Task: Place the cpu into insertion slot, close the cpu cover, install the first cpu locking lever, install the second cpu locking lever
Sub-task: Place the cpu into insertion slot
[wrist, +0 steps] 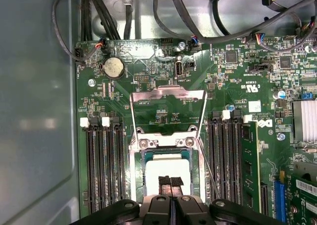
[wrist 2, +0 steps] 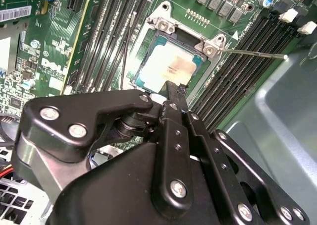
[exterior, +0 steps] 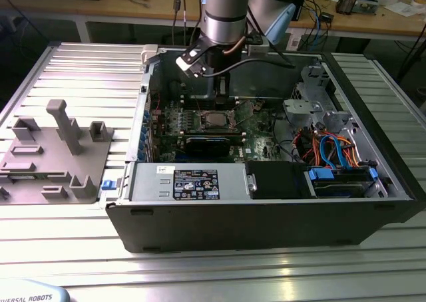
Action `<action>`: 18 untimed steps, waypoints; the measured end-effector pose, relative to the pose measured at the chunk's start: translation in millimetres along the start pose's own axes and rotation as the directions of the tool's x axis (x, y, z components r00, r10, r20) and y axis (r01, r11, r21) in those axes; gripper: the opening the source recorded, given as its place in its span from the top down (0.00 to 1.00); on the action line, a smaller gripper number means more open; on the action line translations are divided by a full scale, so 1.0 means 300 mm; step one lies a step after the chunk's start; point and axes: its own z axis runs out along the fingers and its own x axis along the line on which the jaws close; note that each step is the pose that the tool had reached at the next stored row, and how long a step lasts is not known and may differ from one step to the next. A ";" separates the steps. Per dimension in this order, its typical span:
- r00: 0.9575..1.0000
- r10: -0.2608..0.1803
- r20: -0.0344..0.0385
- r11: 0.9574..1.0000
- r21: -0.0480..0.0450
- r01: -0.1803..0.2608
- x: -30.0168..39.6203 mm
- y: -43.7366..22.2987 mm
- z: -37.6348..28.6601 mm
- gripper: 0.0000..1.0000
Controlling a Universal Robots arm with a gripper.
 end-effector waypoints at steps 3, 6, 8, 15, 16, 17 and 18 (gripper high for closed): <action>1.000 -0.002 0.002 0.999 0.050 0.001 0.000 0.005 0.000 0.89; 1.000 -0.002 0.003 0.997 0.075 0.002 0.000 0.006 0.000 0.89; 1.000 -0.002 0.003 0.997 0.075 0.002 0.001 0.006 0.000 0.89; 1.000 -0.003 0.003 0.997 0.076 0.002 0.000 0.011 -0.001 0.89; 1.000 -0.003 0.003 0.997 0.076 0.002 0.000 0.011 -0.001 0.89; 1.000 -0.003 0.003 0.997 0.076 0.002 0.000 0.012 -0.001 0.89; 1.000 -0.003 0.003 0.997 0.076 0.002 0.000 0.012 -0.001 0.89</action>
